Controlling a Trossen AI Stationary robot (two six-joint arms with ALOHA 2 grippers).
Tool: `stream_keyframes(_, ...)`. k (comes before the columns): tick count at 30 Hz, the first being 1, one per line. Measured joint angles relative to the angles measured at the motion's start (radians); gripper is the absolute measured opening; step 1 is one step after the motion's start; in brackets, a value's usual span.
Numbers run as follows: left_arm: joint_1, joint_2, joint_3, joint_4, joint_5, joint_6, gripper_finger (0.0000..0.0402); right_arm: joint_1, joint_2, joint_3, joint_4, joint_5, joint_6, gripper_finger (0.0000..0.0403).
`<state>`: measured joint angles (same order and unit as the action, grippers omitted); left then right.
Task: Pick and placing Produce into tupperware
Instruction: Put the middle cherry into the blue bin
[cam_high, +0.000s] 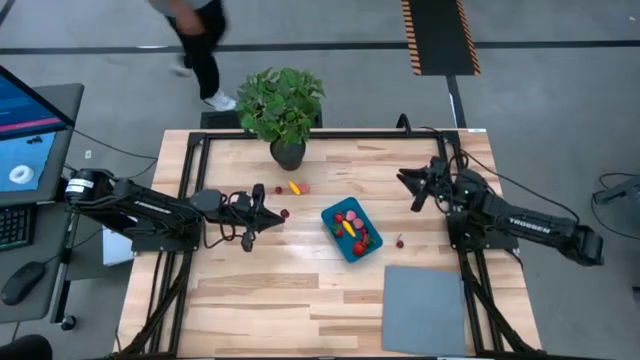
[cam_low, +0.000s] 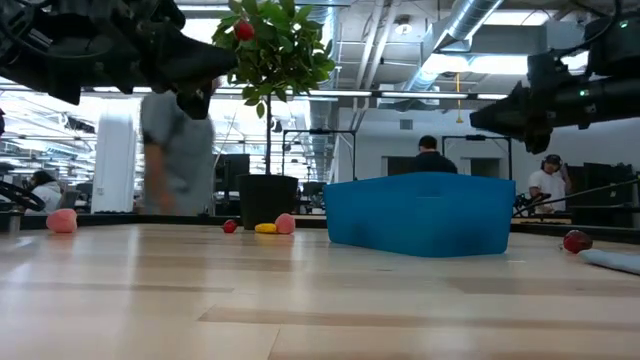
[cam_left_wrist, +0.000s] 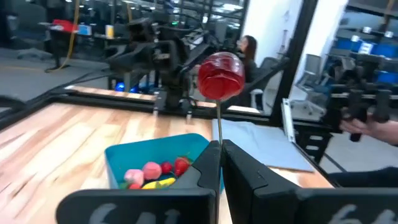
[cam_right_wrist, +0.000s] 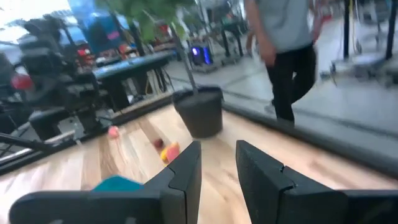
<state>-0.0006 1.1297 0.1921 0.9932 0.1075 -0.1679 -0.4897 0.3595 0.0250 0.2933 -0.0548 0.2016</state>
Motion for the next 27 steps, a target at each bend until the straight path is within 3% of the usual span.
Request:
stream_keyframes(4, 0.002, 0.000, -0.002, 0.034, -0.004, 0.014, 0.0000, -0.012, 0.000, 0.000, -0.069, 0.000, 0.041, 0.0123)
stream_keyframes(6, 0.002, 0.000, -0.002, 0.091, 0.051, 0.005, 0.0000, -0.012, 0.000, 0.000, -0.095, 0.000, 0.042, 0.0123)
stream_keyframes(12, 0.001, 0.000, -0.001, 0.253, 0.143, -0.160, 0.0000, -0.009, 0.000, 0.000, -0.163, 0.001, 0.042, 0.0123)
stream_keyframes(22, -0.048, 0.000, -0.001, 0.285, -0.168, -0.767, 0.0000, -0.009, 0.000, 0.000, -0.206, 0.002, 0.042, 0.0123)
stream_keyframes(27, -0.086, 0.000, -0.001, 0.289, -0.253, -0.973, 0.0000, -0.009, 0.000, 0.000, -0.207, 0.002, 0.042, 0.0123)
